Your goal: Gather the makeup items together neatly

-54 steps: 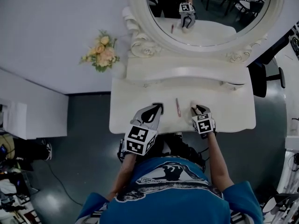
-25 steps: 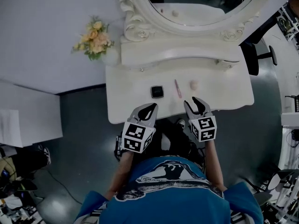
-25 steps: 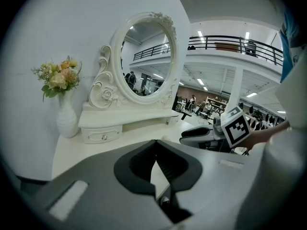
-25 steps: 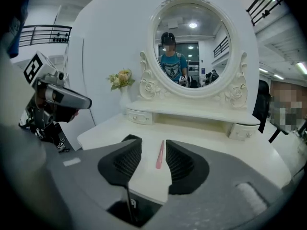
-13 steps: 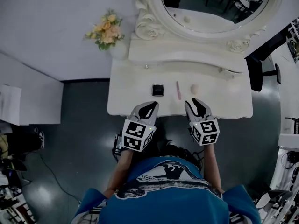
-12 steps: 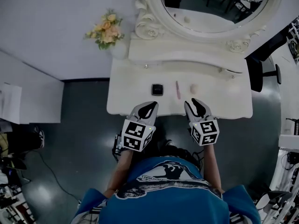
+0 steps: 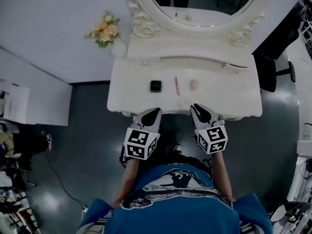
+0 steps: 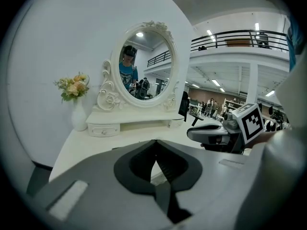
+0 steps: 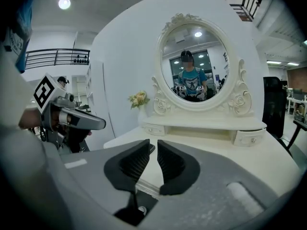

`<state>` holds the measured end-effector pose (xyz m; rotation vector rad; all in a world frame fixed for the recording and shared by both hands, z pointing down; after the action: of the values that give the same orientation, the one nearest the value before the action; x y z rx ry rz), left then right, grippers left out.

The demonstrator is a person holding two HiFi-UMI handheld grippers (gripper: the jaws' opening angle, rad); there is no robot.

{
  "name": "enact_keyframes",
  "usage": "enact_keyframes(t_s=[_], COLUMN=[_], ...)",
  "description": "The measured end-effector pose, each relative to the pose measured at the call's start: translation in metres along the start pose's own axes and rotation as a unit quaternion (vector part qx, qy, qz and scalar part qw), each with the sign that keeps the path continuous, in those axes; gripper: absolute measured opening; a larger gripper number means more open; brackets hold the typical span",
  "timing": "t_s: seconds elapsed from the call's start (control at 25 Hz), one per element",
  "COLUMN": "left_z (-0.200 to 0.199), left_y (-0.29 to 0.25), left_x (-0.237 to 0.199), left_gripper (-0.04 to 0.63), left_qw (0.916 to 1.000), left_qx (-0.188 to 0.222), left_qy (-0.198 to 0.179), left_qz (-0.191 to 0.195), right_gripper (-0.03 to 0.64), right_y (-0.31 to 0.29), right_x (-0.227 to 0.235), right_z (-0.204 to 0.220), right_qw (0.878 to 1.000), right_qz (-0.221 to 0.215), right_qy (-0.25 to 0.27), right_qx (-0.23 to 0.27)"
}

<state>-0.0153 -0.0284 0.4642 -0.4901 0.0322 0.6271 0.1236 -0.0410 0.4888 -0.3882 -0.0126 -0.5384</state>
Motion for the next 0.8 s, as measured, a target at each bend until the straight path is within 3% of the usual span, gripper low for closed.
enact_keyframes(t_s=[0.8], left_z=[0.045], left_y=[0.056], left_x=[0.068], left_gripper=[0.018], left_qw=[0.9980], left_qx=[0.009], left_qy=[0.018], left_qz=[-0.060], right_gripper=[0.003], right_y=[0.064], right_x=[-0.045], right_z=[0.015], right_qw=[0.995], right_qz=[-0.091], right_qy=[0.015], right_qx=[0.028])
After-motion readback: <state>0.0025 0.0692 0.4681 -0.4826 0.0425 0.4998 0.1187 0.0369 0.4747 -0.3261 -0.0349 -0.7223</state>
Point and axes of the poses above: the fingertips, and each gripper's own axes: y backward along the fingers, x to its right, z out of its underside, the point moved 1 cm from there along y, backward along the fingers, and after that the axes turned 1 degree about z, right-handed, at the moved point
